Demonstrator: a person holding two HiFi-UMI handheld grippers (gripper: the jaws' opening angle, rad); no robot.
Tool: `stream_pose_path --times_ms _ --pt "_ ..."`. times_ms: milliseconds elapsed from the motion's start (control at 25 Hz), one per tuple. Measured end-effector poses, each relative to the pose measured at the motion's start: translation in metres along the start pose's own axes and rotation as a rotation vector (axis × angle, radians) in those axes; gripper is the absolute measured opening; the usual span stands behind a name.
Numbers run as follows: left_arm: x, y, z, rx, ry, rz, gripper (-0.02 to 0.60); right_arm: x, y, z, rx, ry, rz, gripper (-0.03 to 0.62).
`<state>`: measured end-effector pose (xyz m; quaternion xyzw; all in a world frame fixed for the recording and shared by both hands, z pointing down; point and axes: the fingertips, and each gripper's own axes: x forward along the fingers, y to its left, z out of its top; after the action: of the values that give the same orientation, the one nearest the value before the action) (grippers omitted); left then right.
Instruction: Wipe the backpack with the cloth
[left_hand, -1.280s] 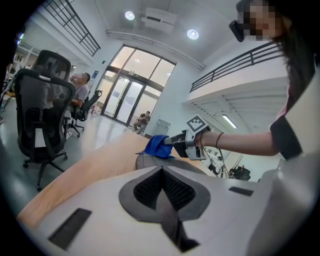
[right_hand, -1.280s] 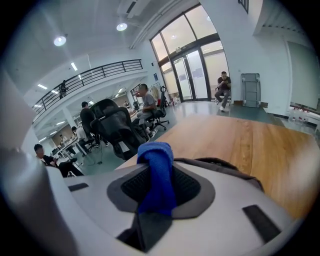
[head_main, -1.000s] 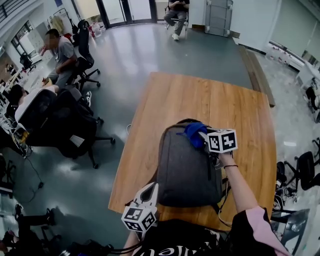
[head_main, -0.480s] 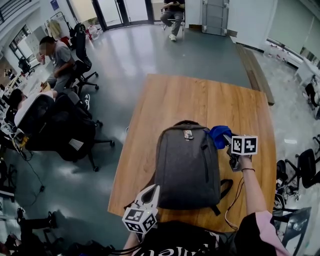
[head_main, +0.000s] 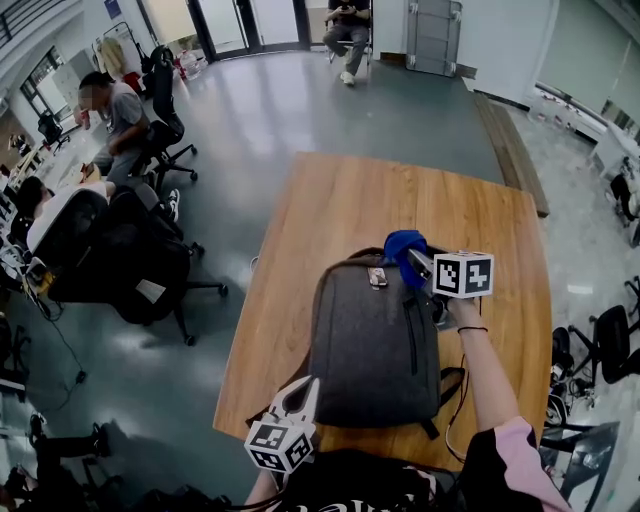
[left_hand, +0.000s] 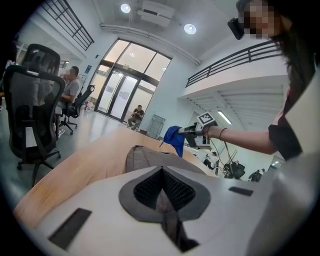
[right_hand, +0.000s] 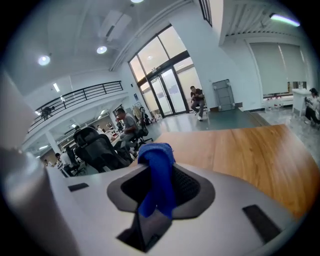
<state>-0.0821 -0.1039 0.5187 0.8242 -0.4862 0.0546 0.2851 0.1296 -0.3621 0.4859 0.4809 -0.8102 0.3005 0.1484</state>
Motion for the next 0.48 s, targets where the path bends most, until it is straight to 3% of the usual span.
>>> stream_pose_path --times_ms 240,480 --pt "-0.005 0.009 0.001 -0.02 -0.012 0.017 -0.002 0.067 0.075 0.008 -0.152 0.081 0.083 0.117" --pt "-0.012 0.022 -0.002 -0.034 -0.013 0.033 -0.002 0.123 0.133 -0.021 -0.312 0.202 0.133 0.117"
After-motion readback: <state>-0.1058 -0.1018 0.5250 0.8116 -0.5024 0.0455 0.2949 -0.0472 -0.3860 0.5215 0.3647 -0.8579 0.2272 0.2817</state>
